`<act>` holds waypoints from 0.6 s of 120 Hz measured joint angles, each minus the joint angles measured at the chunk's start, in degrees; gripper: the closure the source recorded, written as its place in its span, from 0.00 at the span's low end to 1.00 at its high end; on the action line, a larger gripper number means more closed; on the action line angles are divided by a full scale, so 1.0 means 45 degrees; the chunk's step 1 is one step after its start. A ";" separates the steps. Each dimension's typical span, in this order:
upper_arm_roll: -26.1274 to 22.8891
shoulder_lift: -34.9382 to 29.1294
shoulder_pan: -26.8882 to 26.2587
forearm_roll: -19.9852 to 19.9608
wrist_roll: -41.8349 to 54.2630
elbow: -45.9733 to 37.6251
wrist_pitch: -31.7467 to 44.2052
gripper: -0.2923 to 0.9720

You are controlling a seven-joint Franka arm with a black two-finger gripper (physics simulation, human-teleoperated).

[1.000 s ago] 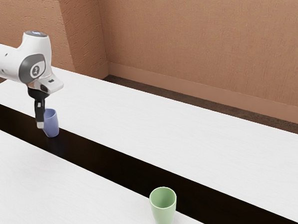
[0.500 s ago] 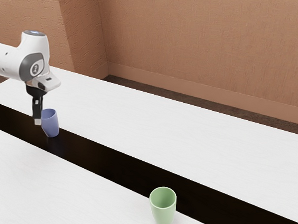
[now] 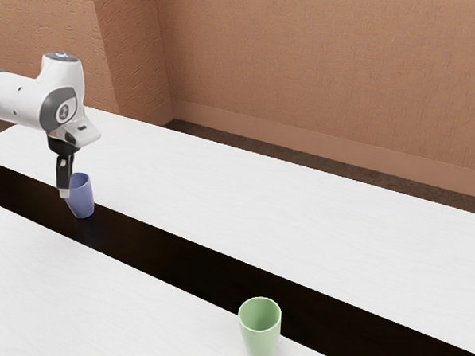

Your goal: Place the left cup onto the right cup

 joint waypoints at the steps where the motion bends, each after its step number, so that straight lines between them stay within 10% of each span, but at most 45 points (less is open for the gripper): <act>1: 0.0000 0.0016 0.0001 -0.0002 0.0011 0.0008 0.0006 0.23; 72: 0.0000 0.0806 0.0004 -0.0141 0.0504 0.0045 0.0833 0.31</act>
